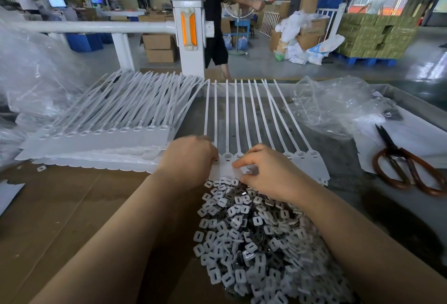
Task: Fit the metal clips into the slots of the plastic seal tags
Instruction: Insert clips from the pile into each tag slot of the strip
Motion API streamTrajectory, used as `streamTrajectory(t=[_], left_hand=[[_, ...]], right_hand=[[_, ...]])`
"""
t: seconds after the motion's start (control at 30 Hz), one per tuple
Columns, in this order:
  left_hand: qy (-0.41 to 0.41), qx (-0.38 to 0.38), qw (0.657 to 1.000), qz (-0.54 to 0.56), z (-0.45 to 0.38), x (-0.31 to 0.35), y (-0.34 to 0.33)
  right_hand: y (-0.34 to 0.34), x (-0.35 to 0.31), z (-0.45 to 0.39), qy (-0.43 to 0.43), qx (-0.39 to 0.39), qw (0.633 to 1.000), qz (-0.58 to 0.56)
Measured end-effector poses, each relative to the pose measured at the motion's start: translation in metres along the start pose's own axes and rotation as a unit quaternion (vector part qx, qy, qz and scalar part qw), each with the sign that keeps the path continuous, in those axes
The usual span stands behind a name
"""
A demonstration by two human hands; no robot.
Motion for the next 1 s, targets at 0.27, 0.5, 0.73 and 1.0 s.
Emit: streamTrajectory(t=[0.27, 0.5, 0.73, 1.0], left_hand=[[-0.017, 0.025, 0.999, -0.029, -0.001, 0.008, -0.005], [0.176, 0.031, 0.929, 0.325, 0.005, -0.026, -0.014], [0.175, 0.122, 0.894, 0.395, 0.011, -0.028, -0.008], [0.082, 0.094, 0.898, 0.422, 0.01, -0.01, -0.006]], right_hand=[[0.001, -0.003, 0.002, 0.002, 0.002, 1.0, 0.003], [0.0, -0.003, 0.002, -0.002, 0.0, 1.0, -0.015], [0.009, 0.001, 0.003, -0.009, 0.06, 0.995, -0.08], [0.008, -0.008, 0.008, 0.049, -0.038, 0.996, -0.066]])
Point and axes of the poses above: each hand's wrist, its own z-axis away from the middle knuckle, its own y-axis out of the back of the hand, x = y × z, the point moved 5 cm from there along -z, towards the middle knuckle, and after that the axes turned 8 degrees about z, right-handed, at the moved point
